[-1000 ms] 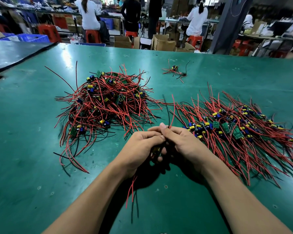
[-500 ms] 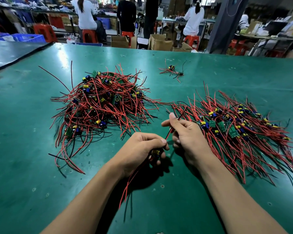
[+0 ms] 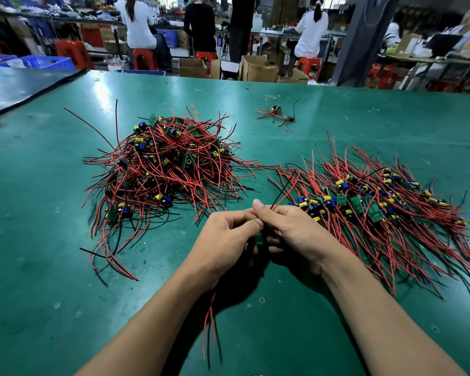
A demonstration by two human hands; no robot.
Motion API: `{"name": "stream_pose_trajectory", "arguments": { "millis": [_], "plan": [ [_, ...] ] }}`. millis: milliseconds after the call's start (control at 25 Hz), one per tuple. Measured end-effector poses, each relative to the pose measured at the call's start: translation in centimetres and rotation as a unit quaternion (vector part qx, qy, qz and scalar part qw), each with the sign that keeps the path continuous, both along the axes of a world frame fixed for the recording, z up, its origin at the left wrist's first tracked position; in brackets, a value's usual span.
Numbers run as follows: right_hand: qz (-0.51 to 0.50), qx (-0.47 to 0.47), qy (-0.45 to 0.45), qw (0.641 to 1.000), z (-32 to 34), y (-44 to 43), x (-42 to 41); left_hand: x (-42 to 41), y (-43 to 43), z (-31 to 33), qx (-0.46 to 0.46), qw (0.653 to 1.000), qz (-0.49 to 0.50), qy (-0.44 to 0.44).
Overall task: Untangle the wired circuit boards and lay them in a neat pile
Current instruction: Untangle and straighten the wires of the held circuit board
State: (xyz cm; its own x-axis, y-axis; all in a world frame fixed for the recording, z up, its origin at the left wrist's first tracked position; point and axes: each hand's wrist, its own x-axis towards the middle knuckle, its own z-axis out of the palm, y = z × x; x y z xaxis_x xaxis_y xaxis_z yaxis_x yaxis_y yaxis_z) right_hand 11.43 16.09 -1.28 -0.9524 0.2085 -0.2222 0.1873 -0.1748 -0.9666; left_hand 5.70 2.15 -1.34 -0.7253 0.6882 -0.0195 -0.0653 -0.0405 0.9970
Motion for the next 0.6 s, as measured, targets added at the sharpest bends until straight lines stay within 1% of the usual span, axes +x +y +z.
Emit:
{"name": "stream_pose_trajectory", "arguments": {
  "millis": [80, 200, 280, 320, 360, 400, 480, 560, 600],
  "plan": [
    [-0.018, 0.037, 0.005, 0.999, -0.1, 0.3, -0.1, 0.0, 0.1, 0.0, -0.015, 1.0, 0.0, 0.005],
    [-0.089, 0.122, 0.004, 0.989, -0.3, 1.1, -0.2, -0.1, 0.0, 0.1, -0.057, 0.997, -0.023, 0.041],
    [-0.131, 0.143, 0.004, 0.981, -0.4, 1.3, -0.4, -0.2, -0.1, 0.1, -0.07, 0.996, -0.034, 0.047],
    [-0.15, 0.135, 0.004, 0.979, -0.3, 1.3, -0.5, -0.2, -0.1, 0.2, -0.071, 0.996, -0.037, 0.048],
    [-0.171, 0.111, 0.003, 0.979, -0.3, 1.1, -0.7, -0.3, -0.2, 0.2, -0.071, 0.996, -0.039, 0.049],
    [-0.19, 0.064, 0.006, 0.98, -0.1, 1.1, -0.8, -0.3, -0.2, 0.2, -0.072, 0.995, -0.041, 0.052],
    [-0.204, -0.083, 0.031, 0.975, 0.4, 1.4, -0.8, -0.4, -0.3, 0.2, -0.082, 0.994, -0.049, 0.061],
    [-0.175, -0.225, 0.065, 0.956, 1.2, 2.2, -0.4, -0.4, -0.3, 0.1, -0.084, 0.993, -0.055, 0.059],
    [-0.153, -0.268, 0.077, 0.948, 1.5, 2.5, -0.2, -0.4, -0.3, 0.1, -0.084, 0.993, -0.055, 0.056]
  ]
}}
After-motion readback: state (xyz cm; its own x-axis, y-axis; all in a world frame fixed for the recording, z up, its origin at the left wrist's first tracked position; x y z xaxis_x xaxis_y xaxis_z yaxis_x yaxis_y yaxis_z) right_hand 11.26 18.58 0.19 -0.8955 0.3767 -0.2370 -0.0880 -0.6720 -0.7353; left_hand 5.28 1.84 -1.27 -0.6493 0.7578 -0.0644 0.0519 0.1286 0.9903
